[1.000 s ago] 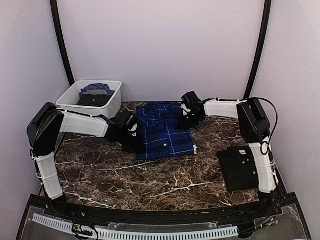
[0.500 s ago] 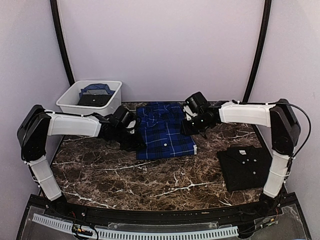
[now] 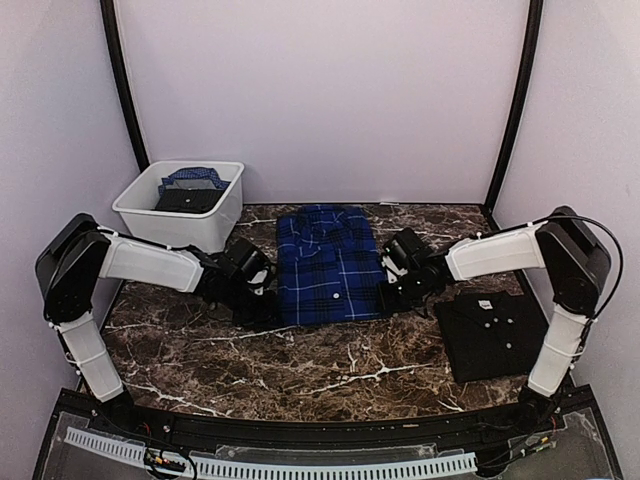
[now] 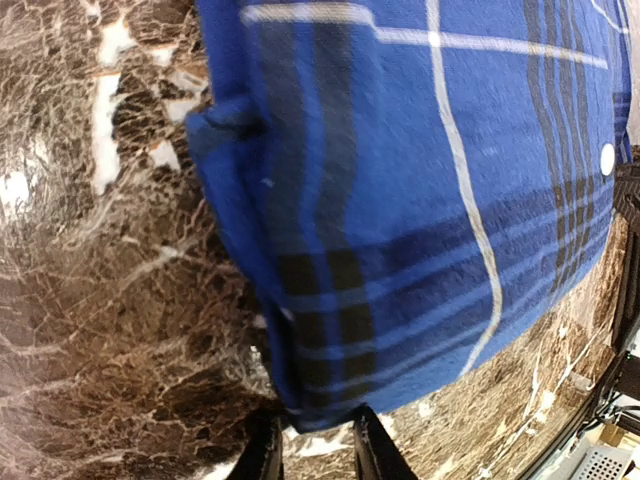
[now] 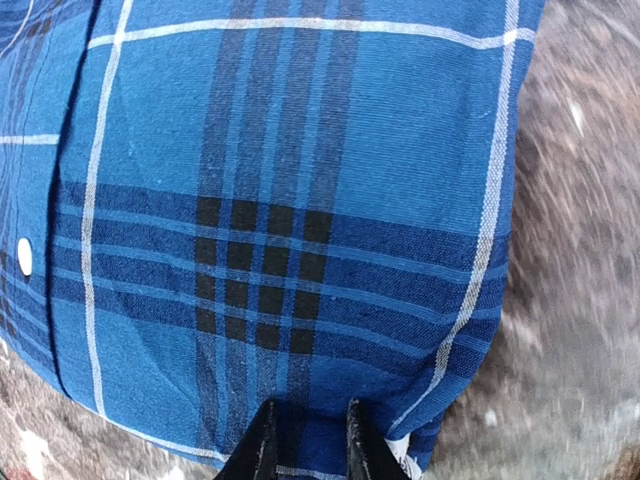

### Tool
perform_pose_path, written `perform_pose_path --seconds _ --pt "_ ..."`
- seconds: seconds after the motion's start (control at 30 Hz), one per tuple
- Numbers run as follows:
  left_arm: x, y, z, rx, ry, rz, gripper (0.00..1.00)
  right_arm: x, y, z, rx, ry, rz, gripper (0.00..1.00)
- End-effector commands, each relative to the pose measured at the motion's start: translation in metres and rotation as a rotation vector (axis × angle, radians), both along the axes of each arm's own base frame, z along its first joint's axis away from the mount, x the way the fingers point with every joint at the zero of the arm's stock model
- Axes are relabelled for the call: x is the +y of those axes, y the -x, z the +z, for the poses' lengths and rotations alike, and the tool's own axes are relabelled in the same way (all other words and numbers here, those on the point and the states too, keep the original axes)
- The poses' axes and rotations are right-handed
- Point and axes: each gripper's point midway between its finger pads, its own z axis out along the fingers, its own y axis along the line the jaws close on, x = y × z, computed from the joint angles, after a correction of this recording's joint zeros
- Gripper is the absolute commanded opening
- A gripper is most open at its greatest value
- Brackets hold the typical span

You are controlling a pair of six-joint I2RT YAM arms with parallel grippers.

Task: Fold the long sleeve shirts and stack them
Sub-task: Smooth out the 2/3-rectangle-folded shirt at the center of the board, then pick up the 2/3-rectangle-folded shirt from the center of the board.

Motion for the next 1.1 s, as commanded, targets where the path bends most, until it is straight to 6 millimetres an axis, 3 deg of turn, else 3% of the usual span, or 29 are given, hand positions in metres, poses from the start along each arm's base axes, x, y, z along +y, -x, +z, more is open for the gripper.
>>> perform_pose_path --seconds 0.0,0.13,0.23,0.5,0.63,1.07 --pt "0.013 0.007 0.007 -0.002 -0.038 0.014 0.24 -0.018 0.015 0.007 0.022 0.018 -0.045 0.24" --pt "0.021 0.007 0.029 -0.047 -0.034 0.034 0.25 -0.024 0.017 0.024 -0.022 -0.006 -0.058 0.43" --pt "0.023 0.009 0.035 -0.069 -0.016 0.033 0.27 -0.029 0.020 0.028 -0.043 -0.029 -0.073 0.46" --pt "0.004 0.008 0.039 -0.098 0.105 -0.002 0.29 -0.045 0.020 0.016 -0.046 -0.049 -0.106 0.32" --pt "0.000 0.008 0.036 -0.100 0.119 -0.019 0.30 -0.051 0.018 0.013 -0.057 -0.066 -0.117 0.31" --pt "-0.010 0.012 0.009 -0.065 0.131 -0.058 0.31 -0.043 0.011 0.010 -0.075 -0.091 -0.091 0.22"
